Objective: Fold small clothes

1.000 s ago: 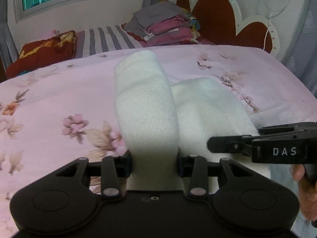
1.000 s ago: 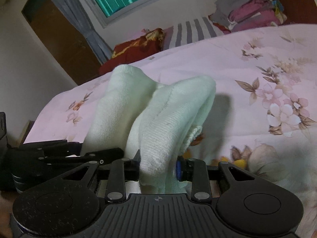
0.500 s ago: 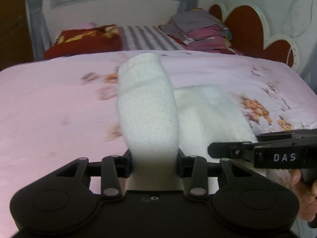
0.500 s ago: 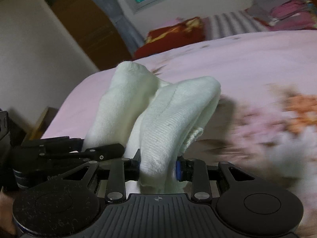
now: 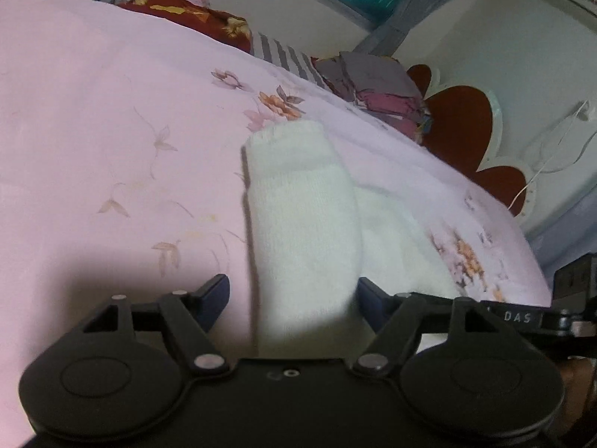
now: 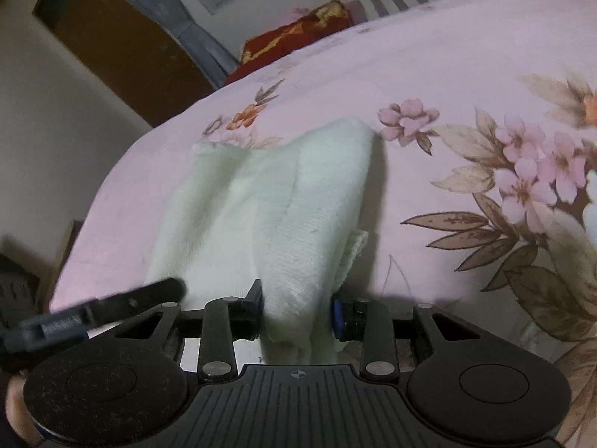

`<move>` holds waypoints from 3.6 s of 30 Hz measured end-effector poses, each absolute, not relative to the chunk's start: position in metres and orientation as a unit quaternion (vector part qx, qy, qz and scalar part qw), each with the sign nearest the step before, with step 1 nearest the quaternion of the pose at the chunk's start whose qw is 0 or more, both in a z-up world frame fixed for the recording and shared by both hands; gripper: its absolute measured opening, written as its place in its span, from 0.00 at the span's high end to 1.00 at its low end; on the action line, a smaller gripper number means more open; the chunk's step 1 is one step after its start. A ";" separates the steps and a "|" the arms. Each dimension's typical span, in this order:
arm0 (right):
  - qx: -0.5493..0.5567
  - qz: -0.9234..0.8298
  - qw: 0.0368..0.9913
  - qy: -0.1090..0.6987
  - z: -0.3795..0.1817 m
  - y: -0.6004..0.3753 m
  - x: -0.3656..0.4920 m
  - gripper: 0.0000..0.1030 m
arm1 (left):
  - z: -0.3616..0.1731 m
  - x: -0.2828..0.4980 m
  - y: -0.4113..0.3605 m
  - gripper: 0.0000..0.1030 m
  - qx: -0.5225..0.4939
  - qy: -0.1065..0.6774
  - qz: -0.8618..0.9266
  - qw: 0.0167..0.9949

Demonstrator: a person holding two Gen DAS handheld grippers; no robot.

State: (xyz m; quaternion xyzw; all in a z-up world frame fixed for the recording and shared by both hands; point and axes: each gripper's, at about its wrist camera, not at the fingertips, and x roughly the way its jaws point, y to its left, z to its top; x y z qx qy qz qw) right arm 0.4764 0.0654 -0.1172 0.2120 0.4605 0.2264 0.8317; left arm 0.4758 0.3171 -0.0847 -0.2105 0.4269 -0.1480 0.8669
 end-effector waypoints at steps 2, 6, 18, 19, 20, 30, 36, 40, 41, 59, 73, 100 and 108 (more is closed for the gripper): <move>0.208 0.229 0.832 0.461 -0.115 0.066 0.477 0.63 | -0.072 0.471 0.329 0.34 -0.208 0.407 -0.140 0.879; 0.191 0.201 0.866 0.417 -0.090 0.055 0.470 0.53 | -0.037 0.476 0.330 0.45 -0.194 0.350 -0.166 0.901; 0.017 0.189 0.899 0.395 -0.111 0.111 0.501 0.80 | -0.081 0.522 0.267 0.71 -0.116 0.380 -0.218 0.891; 0.020 0.179 0.899 0.400 -0.114 0.108 0.505 0.80 | -0.081 0.521 0.267 0.71 -0.116 0.381 -0.218 0.891; 0.034 0.184 0.896 0.402 -0.117 0.103 0.507 0.80 | -0.080 0.521 0.266 0.71 -0.113 0.381 -0.218 0.891; 0.056 0.220 0.902 0.367 -0.074 0.086 0.471 0.80 | -0.048 0.474 0.277 0.65 -0.100 0.353 -0.211 0.906; -0.022 0.229 0.894 0.384 -0.101 0.106 0.449 0.80 | -0.055 0.460 0.264 0.68 -0.072 0.359 -0.187 0.911; 0.031 0.230 0.902 0.365 -0.085 0.095 0.436 0.80 | -0.037 0.424 0.267 0.68 -0.056 0.342 -0.167 0.923; 0.034 0.241 0.902 0.357 -0.078 0.094 0.428 0.80 | -0.035 0.411 0.269 0.68 -0.057 0.340 -0.160 0.925; 0.081 0.208 0.909 0.353 -0.074 0.054 0.312 0.80 | -0.022 0.277 0.251 0.68 -0.066 0.365 -0.084 0.925; 0.069 0.147 0.929 0.333 -0.019 0.032 0.164 0.02 | 0.041 0.150 0.202 0.00 -0.034 0.296 -0.033 0.954; 0.039 0.128 0.953 0.271 0.037 0.028 0.025 0.00 | 0.084 0.051 0.178 0.00 -0.035 0.260 -0.044 0.964; 0.035 0.127 0.954 0.268 0.039 0.029 0.021 0.00 | 0.084 0.047 0.177 0.00 -0.033 0.260 -0.043 0.964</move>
